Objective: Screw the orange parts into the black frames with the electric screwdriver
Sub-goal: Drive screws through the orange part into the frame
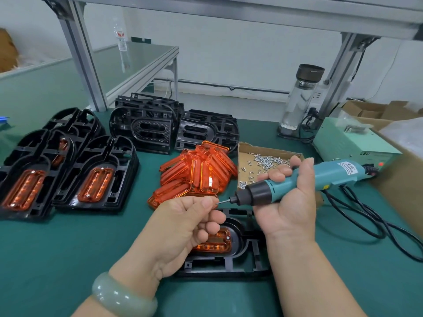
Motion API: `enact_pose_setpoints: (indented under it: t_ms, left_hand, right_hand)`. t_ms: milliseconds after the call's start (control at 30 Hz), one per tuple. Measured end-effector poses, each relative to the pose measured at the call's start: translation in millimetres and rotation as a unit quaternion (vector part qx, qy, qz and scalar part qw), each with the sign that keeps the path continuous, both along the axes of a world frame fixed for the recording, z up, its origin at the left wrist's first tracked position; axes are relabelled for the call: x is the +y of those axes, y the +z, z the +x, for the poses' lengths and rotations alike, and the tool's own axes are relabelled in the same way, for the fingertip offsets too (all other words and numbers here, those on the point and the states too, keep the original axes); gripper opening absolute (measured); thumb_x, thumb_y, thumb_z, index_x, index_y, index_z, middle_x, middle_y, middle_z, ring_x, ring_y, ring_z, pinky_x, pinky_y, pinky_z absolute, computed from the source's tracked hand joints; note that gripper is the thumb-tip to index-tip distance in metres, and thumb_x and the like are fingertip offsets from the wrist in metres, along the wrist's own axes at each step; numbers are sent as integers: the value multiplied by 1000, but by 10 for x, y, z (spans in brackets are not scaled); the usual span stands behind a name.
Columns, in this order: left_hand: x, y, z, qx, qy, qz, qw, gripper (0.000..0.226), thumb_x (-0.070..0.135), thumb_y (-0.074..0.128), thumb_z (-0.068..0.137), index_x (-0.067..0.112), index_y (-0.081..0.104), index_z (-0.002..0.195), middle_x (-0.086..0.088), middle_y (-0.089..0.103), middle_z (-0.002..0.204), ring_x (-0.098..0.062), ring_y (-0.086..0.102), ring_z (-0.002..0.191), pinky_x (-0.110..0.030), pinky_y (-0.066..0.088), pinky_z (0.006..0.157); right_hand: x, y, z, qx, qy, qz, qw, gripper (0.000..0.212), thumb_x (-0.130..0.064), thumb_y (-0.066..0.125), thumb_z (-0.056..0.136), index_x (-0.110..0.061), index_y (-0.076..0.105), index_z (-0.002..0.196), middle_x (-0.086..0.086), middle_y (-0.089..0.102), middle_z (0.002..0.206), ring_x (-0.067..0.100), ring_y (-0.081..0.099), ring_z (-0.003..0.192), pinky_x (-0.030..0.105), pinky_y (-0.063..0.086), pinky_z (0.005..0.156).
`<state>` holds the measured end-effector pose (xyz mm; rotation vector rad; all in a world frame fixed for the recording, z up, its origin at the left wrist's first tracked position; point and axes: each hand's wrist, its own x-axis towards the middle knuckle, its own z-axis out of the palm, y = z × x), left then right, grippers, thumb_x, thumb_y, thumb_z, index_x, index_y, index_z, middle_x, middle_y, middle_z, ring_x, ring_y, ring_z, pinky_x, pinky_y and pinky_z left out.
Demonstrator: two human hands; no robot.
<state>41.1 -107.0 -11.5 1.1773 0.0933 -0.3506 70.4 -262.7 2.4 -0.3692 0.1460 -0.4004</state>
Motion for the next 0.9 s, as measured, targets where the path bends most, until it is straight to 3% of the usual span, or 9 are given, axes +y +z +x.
enact_pose_setpoints:
  t_ms: [233, 500, 633, 767, 900]
  left_hand:
    - [-4, -13, -3, -20, -9, 23, 1000, 16, 30, 67, 65, 15, 74, 66, -7, 69, 67, -7, 58, 51, -14, 43, 41]
    - [-5, -5, -13, -45, -10, 49, 998, 12, 33, 69, 64, 22, 75, 64, -5, 69, 66, -6, 58, 52, -14, 43, 43]
    - [-31, -36, -6, -72, 18, 110, 991, 23, 20, 66, 84, 19, 72, 61, -4, 68, 63, -5, 55, 49, -14, 42, 43]
    - [-64, -26, -28, -101, 42, 163, 981, 26, 18, 62, 89, 14, 67, 64, -2, 66, 56, -4, 52, 43, -13, 40, 41]
    - [-55, -9, -31, -149, 47, 235, 959, 27, 19, 61, 89, 14, 66, 63, 2, 64, 52, 1, 50, 40, -11, 39, 41]
  right_hand:
    - [25, 3, -22, -3, -2, -5, 1000, 26, -39, 70, 69, -25, 53, 83, -12, 48, 59, 2, 46, 45, 18, 48, 57]
    - [23, -1, -24, 8, -11, -7, 1000, 18, -39, 64, 83, -25, 53, 85, -12, 47, 59, 3, 45, 45, 17, 48, 56]
    - [54, 19, -37, 5, -22, -23, 999, 22, -38, 68, 74, -24, 52, 83, -12, 48, 57, 3, 46, 44, 16, 48, 55]
    - [69, 26, -47, 8, -32, -29, 999, 16, -35, 62, 89, -24, 53, 82, -12, 49, 57, 3, 46, 44, 17, 48, 55]
    - [75, 22, -58, 7, -29, -32, 999, 15, -34, 60, 92, -25, 52, 83, -11, 48, 58, 3, 46, 45, 17, 48, 56]
